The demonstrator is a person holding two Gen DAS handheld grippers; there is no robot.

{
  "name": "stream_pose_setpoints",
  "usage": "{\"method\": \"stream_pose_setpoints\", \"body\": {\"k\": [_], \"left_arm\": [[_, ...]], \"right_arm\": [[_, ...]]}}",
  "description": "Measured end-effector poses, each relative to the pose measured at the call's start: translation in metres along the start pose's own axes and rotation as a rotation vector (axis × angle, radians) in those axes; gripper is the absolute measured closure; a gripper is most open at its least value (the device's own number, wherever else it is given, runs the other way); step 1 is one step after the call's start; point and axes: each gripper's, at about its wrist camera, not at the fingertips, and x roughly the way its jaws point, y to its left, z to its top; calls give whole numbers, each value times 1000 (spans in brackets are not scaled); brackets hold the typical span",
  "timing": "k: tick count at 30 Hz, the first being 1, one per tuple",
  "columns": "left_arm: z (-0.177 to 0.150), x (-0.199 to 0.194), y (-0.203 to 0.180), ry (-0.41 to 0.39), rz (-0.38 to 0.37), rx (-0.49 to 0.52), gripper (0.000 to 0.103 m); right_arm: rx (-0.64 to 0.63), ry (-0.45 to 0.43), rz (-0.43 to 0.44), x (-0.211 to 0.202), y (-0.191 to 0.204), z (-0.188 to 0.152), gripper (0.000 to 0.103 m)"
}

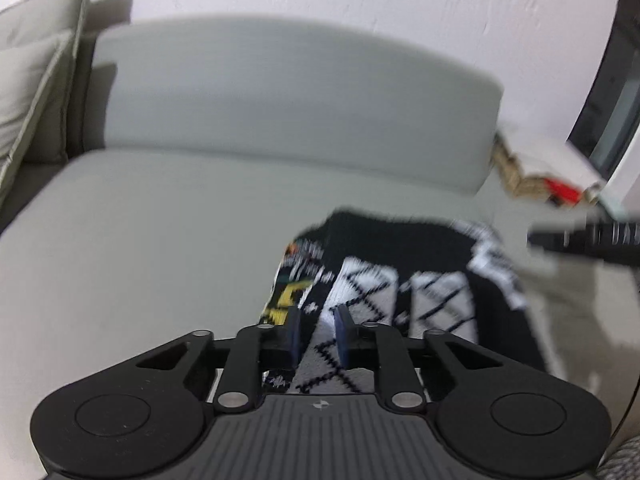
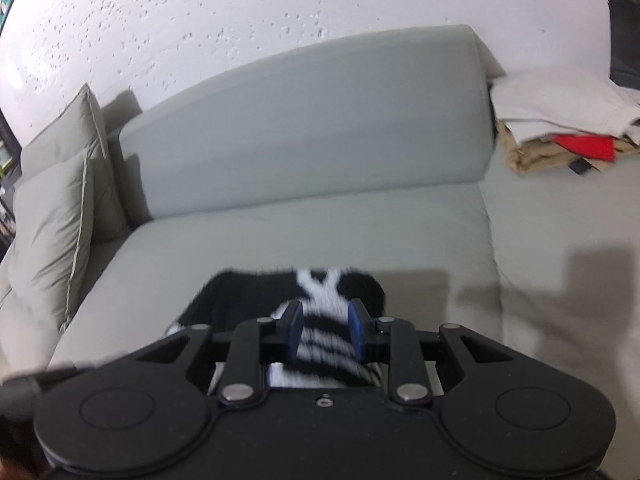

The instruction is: Fold clothes

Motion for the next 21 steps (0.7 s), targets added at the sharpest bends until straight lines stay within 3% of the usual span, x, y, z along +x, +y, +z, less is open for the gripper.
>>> {"method": "stream_pose_setpoints", "body": {"k": [3, 10, 15, 18, 21], "left_arm": [[-11, 13, 3, 20, 12, 6, 87], [-24, 24, 11, 34, -22, -31, 86], [-16, 14, 0, 51, 36, 40, 86], [-14, -17, 5, 34, 31, 38, 86], [-22, -58, 19, -1, 2, 12, 78]], "right_arm": [[-10, -40, -53, 35, 1, 4, 78], [4, 150, -159, 112, -11, -29, 81], [29, 136, -110, 85, -12, -16, 81], [36, 83, -73, 31, -10, -8, 81], [38, 53, -21, -26, -14, -11, 80]]}}
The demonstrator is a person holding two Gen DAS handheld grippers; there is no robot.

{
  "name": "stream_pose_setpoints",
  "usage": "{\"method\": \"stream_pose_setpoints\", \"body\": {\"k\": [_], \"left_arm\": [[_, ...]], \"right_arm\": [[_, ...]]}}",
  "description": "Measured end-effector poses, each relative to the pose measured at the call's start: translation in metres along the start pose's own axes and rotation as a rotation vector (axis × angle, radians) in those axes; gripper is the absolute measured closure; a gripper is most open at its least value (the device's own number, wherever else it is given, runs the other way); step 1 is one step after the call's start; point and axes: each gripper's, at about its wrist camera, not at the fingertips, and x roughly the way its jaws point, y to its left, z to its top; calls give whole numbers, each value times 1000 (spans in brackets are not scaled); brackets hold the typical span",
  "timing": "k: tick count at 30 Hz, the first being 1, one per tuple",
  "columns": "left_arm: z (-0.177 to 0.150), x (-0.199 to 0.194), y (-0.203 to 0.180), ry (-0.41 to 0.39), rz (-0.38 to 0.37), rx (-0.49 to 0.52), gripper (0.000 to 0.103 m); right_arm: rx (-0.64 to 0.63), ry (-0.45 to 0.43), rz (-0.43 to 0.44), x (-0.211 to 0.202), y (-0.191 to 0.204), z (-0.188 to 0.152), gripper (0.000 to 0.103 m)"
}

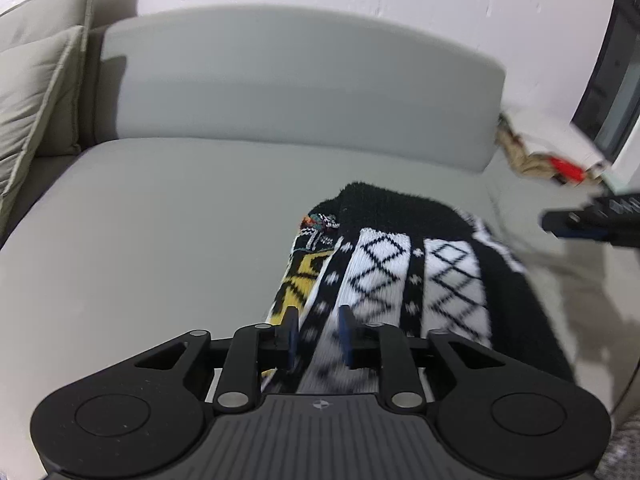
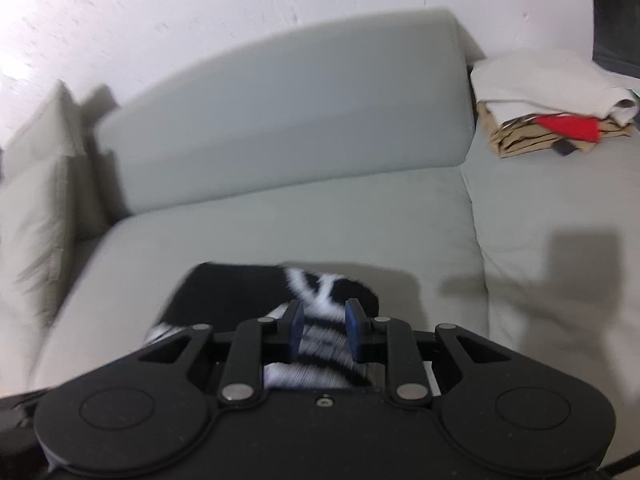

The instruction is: Fold clothes

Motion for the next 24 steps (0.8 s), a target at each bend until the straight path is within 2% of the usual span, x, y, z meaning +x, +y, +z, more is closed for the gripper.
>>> {"method": "stream_pose_setpoints", "body": {"k": [2, 7, 10, 12, 13, 16, 18, 20, 22, 24], "left_arm": [[-10, -26, 9, -15, -13, -11, 77], [-34, -83, 31, -31, -56, -15, 74], [-43, -93, 32, -39, -77, -7, 68], [-45, -86, 28, -38, -66, -2, 67], [-45, -78, 26, -31, -61, -4, 70], [-39, -58, 22, -57, -80, 6, 88], [-31, -48, 17, -97, -76, 40, 91], [-23, -34, 14, -111, -43, 87, 96], [-18, -14, 17, -84, -19, 104, 100], [-21, 7, 21, -21, -16, 109, 103]], "right_arm": [[4, 8, 43, -38, -9, -13, 80], [-22, 16, 92, -97, -25, -43, 74], [-1, 32, 118, -118, -29, -59, 67], [4, 68, 110, -110, -29, -73, 66], [3, 89, 105, -103, -28, -80, 66], [16, 145, 116, -85, -15, -96, 68], [-17, 134, 123, -77, -1, -97, 68], [-76, 83, 107, -71, 14, -92, 67], [-116, 39, 72, -62, 23, -88, 68], [-145, 33, 51, -47, 28, -86, 70]]}}
